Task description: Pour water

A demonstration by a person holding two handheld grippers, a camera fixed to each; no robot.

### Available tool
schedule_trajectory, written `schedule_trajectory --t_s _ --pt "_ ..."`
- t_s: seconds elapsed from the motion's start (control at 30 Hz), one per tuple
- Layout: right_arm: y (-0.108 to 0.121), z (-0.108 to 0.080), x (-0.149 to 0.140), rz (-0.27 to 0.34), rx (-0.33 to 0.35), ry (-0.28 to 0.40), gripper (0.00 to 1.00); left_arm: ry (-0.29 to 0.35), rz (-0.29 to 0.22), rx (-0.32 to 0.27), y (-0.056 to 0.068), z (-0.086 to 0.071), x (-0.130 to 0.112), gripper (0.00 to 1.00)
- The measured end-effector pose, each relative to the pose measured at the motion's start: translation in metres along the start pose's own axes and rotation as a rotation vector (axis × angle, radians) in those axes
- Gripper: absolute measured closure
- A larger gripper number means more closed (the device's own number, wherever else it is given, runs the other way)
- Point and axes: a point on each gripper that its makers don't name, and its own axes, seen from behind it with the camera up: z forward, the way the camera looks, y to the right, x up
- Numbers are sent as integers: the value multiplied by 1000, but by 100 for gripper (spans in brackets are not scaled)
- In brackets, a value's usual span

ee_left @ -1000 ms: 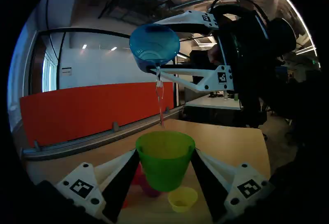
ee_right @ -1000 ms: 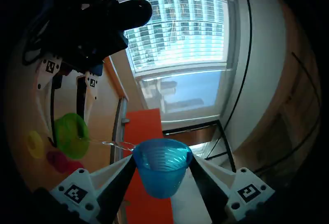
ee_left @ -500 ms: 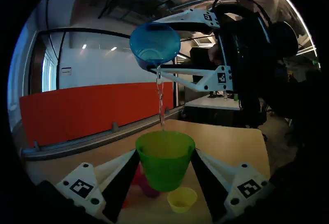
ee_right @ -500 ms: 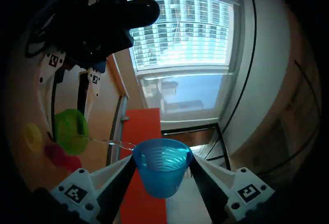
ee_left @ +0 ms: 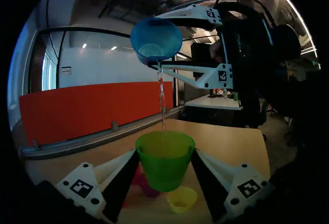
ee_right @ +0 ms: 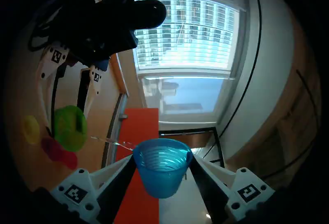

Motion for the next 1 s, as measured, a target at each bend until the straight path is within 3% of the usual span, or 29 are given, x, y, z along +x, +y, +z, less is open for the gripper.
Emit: schedule_trajectory --t_s 0.7,1.0 --pt "4 3 13 -122 -5 8 9 2 -2 4 -4 2 -1 15" --pt "4 5 17 -135 -7 14 9 6 -3 5 -4 1 1 15"
